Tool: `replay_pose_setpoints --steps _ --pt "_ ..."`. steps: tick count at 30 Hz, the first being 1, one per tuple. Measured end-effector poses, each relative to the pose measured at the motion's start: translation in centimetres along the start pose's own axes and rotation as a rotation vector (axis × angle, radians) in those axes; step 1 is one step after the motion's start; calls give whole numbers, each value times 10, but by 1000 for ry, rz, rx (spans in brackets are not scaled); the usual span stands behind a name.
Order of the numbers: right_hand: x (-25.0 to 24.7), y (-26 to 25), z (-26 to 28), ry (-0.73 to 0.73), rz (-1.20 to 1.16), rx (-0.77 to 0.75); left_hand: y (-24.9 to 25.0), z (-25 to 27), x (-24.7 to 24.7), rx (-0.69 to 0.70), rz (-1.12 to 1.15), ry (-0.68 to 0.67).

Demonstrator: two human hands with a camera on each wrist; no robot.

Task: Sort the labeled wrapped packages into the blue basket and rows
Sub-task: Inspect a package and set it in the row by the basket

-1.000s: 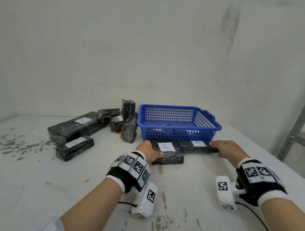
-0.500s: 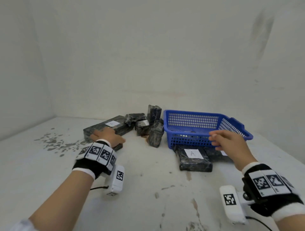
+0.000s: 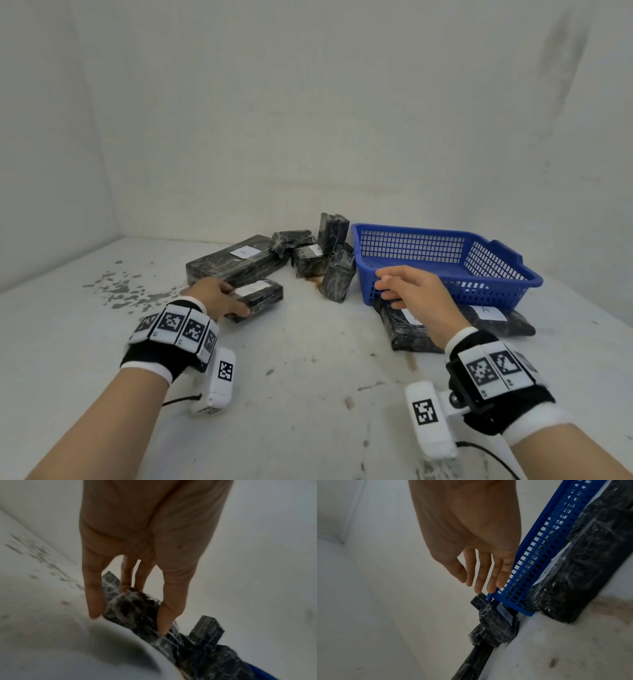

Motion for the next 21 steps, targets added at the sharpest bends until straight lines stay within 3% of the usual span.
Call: replay_pose_setpoints --steps 5,11,14,18,21 --pt "6 -10 4 -48 -54 -42 53 29 4 296 495 0" --pt "-11 -24 13 -290 -409 16 121 67 17 641 705 27" --pt "-24 -21 14 -266 -582 -70 137 73 29 787 752 51" --pt "-35 -15 14 -216 -637 -218 145 72 46 774 951 73" --pt "-39 -14 18 -266 -590 -270 144 73 58 757 997 122"
Point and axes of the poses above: each hand's wrist, its own z-axis away from the middle knuckle, its own x-axis out of the palm, y = z × x, the point moved 2 cm from there along -z, towards the middle knuckle, and after that the axes turned 11 degrees about x, right-handed, at the moved point
